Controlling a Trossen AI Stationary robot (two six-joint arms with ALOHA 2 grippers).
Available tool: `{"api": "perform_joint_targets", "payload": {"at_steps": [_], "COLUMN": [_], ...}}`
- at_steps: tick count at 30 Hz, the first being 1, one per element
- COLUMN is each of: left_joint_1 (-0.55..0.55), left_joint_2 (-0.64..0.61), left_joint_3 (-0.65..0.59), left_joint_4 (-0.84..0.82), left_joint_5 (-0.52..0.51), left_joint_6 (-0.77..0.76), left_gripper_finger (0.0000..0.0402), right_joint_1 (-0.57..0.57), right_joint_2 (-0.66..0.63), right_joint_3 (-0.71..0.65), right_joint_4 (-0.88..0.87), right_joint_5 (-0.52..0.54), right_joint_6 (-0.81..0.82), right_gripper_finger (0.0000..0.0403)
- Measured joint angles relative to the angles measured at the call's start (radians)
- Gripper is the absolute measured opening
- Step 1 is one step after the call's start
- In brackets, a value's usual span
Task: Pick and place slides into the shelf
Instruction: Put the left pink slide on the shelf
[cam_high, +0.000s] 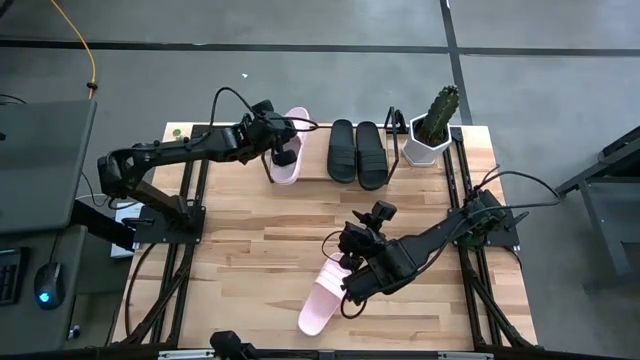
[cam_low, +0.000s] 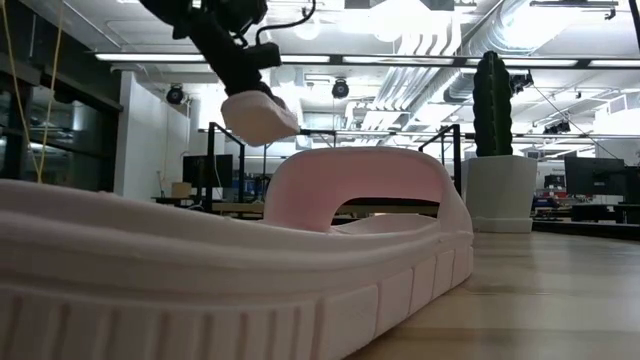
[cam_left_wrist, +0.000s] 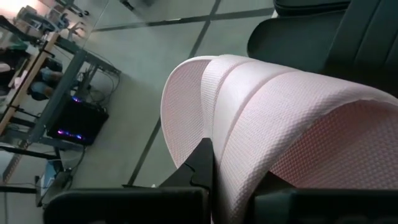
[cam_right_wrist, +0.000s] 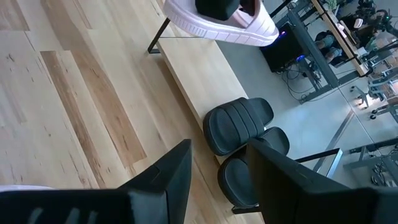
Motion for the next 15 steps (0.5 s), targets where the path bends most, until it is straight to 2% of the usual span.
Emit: {"api": "perform_joint_targets", "payload": {"at_steps": [15], "left_joint_1": [0.040], "left_joint_2": [0.041], "left_joint_3": [-0.090], "left_joint_4": [0.152], "left_joint_5": [-0.012], "left_joint_6": [0.050], "left_gripper_finger": [0.0003], "right_joint_1": [-0.004], "right_joint_2": [0.000], "right_joint_3": [0.000], "right_joint_4": [0.000], "right_joint_5": [0.001], "right_joint_6": [0.000], "right_gripper_finger": [0.0146]}}
